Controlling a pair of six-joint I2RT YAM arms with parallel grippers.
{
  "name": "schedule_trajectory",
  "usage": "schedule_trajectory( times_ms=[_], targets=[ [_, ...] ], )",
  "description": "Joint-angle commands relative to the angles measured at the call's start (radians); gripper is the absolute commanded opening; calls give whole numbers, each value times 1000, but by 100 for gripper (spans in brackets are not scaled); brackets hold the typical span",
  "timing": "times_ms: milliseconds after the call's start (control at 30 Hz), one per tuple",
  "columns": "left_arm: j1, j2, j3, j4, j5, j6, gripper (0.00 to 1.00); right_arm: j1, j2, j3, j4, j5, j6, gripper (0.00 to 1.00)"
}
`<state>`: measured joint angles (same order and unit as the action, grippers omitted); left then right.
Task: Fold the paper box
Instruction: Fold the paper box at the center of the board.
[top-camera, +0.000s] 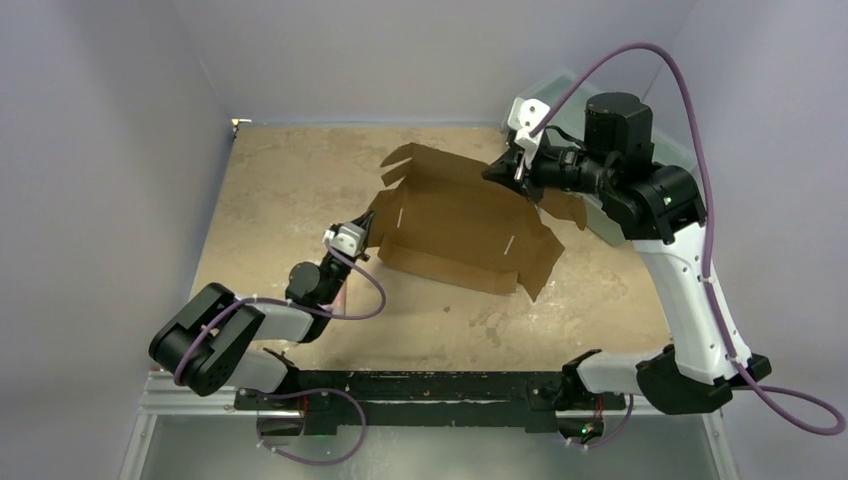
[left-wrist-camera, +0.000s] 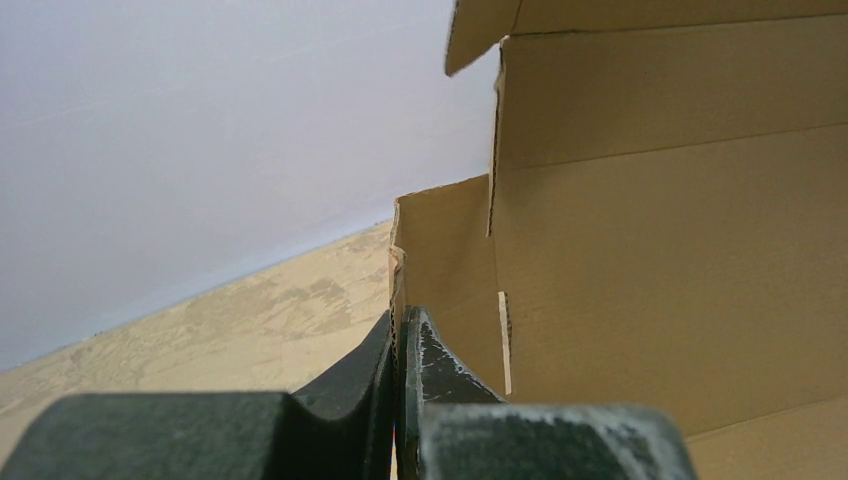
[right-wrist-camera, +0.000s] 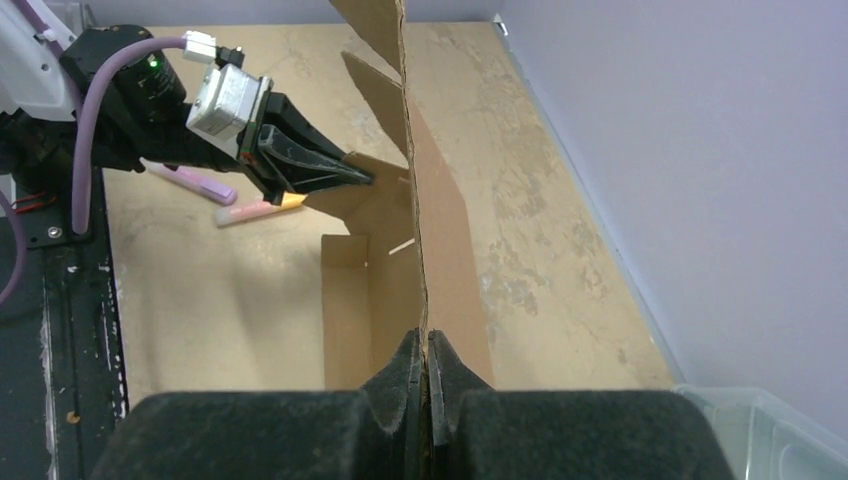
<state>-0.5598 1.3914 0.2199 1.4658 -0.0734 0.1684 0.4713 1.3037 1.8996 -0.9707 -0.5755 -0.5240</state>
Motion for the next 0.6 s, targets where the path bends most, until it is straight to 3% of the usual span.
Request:
schedule_trajectory(
  times_ms=[0,400,533,567],
  targets=[
    [-6,6,-21,90,43,34,0,-4,-44,-23,33,89,5,9],
    [-50,-69,-54,54,44,102,0,-4,-29,-92,60,270,-80,30],
    [-53,-70,-54,55,39,109,0,-4,-15,-93,67,280,-105,27],
    [-54,-69,-54,54,38,109,0,-4,-11,-82,61,275,-108,21]
  ],
)
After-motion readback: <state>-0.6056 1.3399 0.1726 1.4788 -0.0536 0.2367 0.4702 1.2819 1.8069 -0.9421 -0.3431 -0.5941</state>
